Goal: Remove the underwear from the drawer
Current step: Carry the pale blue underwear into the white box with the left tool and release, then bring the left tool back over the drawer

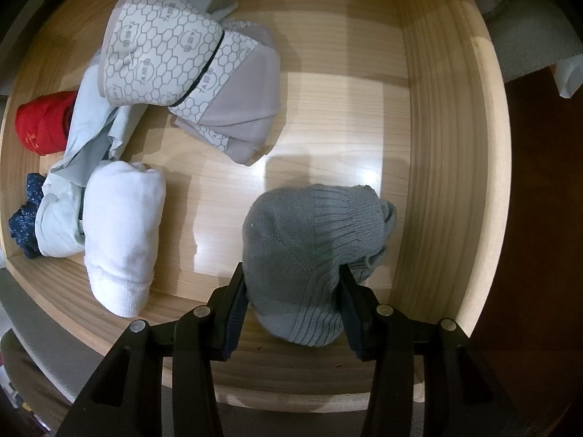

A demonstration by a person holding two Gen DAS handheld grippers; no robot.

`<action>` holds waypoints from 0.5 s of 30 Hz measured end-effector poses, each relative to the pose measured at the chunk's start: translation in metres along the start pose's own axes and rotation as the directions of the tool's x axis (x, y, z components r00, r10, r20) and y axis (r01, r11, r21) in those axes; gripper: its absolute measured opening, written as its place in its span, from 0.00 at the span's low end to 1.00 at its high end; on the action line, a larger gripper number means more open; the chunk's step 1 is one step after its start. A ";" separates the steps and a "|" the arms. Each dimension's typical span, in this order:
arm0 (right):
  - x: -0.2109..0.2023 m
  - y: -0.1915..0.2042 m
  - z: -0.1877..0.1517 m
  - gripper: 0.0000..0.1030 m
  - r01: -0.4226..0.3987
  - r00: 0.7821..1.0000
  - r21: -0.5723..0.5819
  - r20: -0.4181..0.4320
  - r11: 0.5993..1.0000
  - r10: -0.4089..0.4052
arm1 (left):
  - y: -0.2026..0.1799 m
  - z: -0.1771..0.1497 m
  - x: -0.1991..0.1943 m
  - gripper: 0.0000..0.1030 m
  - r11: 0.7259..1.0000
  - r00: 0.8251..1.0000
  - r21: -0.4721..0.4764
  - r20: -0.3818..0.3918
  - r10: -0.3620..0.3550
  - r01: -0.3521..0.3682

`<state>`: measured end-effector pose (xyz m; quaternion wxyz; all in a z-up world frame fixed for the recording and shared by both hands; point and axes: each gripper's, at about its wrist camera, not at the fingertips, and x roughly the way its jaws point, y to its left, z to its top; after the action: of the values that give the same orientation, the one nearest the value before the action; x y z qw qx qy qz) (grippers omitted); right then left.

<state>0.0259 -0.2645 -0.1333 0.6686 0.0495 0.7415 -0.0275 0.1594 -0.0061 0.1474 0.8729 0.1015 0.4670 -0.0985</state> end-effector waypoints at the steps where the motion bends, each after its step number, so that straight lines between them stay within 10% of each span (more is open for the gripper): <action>1: 0.000 0.000 0.000 0.43 0.001 1.000 0.000 0.000 1.000 -0.001 | 0.003 -0.006 -0.001 0.54 1.000 1.000 -0.001 0.003 -0.015 0.015; 15: 0.001 0.004 -0.001 0.43 0.007 1.000 0.003 -0.002 1.000 -0.007 | -0.001 -0.104 0.045 0.54 0.999 0.991 0.032 -0.132 -0.028 0.033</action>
<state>0.0254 -0.2603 -0.1337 0.6675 0.0480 0.7424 -0.0310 0.1008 0.0175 0.0528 0.8367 0.1157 0.5232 -0.1130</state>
